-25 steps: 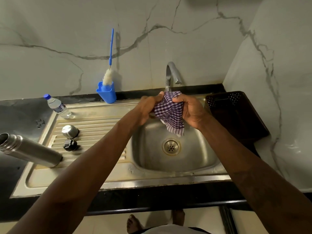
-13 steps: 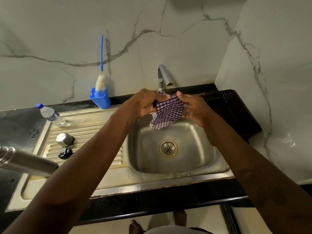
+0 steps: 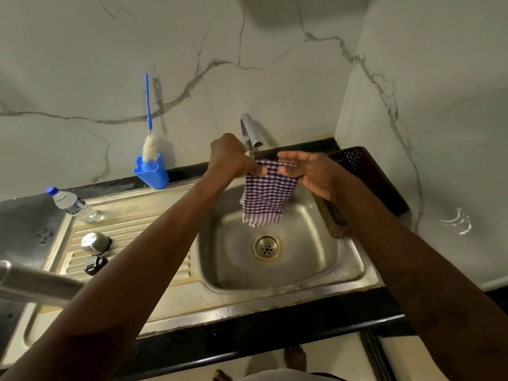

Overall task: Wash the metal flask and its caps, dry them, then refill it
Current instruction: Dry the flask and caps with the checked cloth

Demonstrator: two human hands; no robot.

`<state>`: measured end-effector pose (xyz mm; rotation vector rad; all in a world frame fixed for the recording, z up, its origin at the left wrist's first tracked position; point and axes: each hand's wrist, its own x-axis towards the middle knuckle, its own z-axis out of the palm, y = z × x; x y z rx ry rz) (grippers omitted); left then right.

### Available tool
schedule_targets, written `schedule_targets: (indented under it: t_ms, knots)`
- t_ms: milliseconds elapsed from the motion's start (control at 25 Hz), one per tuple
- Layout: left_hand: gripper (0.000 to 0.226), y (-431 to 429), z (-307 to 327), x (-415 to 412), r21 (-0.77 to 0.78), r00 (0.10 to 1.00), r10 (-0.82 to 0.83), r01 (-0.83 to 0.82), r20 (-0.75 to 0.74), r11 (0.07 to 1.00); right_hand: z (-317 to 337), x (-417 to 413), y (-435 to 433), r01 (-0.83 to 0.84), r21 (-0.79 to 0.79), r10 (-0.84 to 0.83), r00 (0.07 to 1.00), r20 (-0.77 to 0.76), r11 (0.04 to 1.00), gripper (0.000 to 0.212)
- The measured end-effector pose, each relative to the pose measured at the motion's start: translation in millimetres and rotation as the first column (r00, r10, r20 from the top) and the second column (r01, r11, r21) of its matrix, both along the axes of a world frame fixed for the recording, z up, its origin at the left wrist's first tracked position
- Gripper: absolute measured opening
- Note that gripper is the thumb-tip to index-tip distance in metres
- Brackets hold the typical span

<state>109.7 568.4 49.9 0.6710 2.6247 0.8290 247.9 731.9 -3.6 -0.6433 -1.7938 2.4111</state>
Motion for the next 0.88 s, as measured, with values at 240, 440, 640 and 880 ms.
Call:
schedule_targets:
  t_ms: [240, 440, 640, 880]
  knots:
    - [0.027, 28, -1, 24, -0.052, 0.936, -0.275, 0.270, -0.220, 0.961, 19, 5, 31, 0.021, 0.612, -0.176, 0.965, 0.195, 0.790, 0.032]
    - [0.028, 56, -2, 34, 0.377, 0.944, -0.299, 0.230, 0.135, 0.897, 30, 36, 57, 0.175, 0.376, -0.167, 0.985, -0.053, 0.910, 0.037]
    - [0.043, 102, -6, 48, 0.638, 0.856, -0.251, -0.114, 0.452, 0.762, 8, 65, 67, 0.033, 0.273, -0.017, 0.998, -0.062, 0.961, 0.043]
    - [0.034, 146, -30, 54, 0.600, 0.631, -0.271, -0.393, 0.727, 0.696, -16, 70, 97, 0.300, 0.275, -0.311, 0.950, -0.001, 0.913, 0.033]
